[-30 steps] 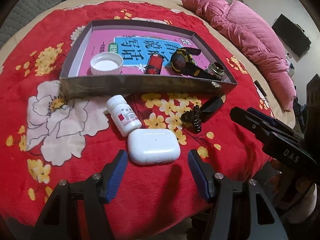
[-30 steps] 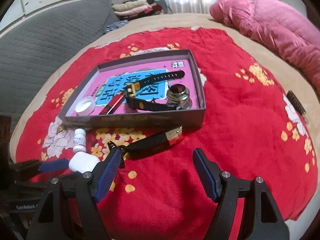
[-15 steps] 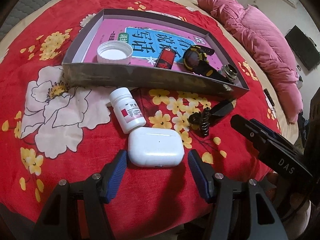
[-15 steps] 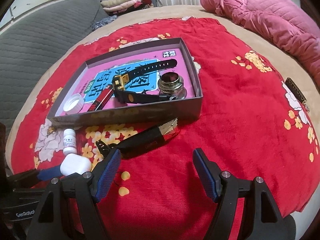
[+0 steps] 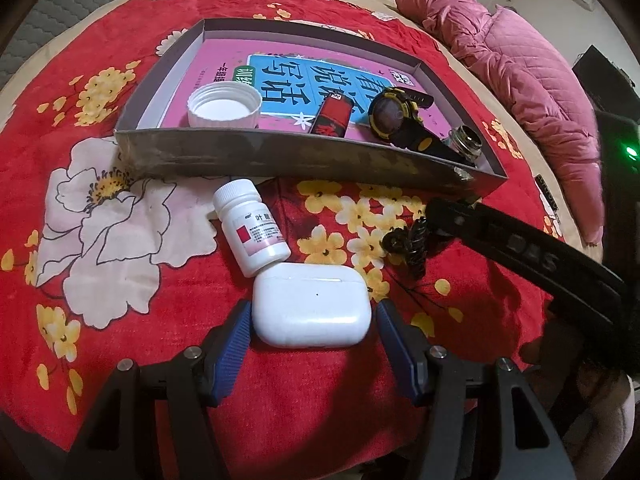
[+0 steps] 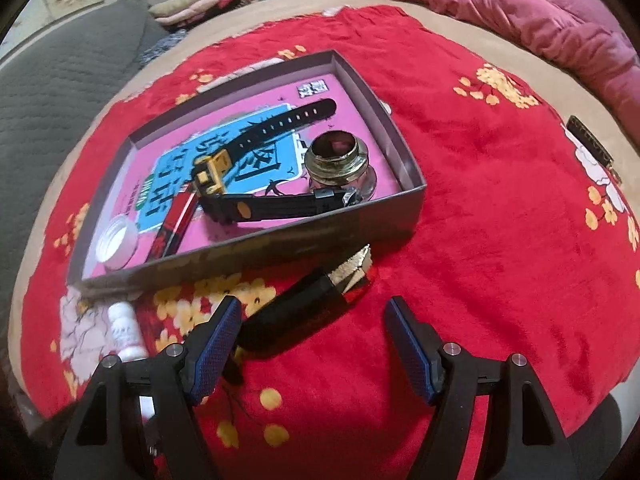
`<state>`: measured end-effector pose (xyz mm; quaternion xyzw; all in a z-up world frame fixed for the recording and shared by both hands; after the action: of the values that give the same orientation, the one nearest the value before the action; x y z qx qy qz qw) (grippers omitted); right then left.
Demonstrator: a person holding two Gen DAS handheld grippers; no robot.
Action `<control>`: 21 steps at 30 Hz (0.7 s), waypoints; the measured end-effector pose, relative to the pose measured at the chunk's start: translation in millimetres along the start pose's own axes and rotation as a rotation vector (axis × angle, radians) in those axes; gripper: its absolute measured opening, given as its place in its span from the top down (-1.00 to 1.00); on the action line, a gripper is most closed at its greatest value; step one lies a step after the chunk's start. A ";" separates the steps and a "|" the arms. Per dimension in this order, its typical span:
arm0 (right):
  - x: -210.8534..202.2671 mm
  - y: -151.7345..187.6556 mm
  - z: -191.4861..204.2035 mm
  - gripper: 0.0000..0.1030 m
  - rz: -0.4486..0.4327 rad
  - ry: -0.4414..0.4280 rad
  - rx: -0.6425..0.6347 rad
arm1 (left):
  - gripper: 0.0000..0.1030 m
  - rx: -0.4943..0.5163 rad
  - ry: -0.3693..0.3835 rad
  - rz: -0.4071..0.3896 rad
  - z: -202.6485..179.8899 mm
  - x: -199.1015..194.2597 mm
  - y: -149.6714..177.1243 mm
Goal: Organize rigid objects
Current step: 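Close the right tool on the black gold-tipped pen while the left tool reaches the earbuds case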
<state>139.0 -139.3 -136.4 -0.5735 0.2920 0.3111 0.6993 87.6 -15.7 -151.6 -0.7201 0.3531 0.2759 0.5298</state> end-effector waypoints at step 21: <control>4.6 8.6 -6.9 -0.02 -0.047 -0.019 -0.144 | -0.20 0.028 -0.016 -0.009 -1.3 8.6 -1.6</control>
<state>134.9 -144.3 -146.5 -0.6261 0.2488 0.3199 0.6662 94.1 -18.5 -157.0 -0.7121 0.3492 0.2744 0.5438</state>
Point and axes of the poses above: each gripper's, at about its wrist camera, not at the fingertips, and x roughly the way its jaws point, z to its left, y to its underside, the point moved 9 cm from there along x, roughly the way its jaws point, and after that the axes turned 14 degrees about -z, right-handed, at the moved point
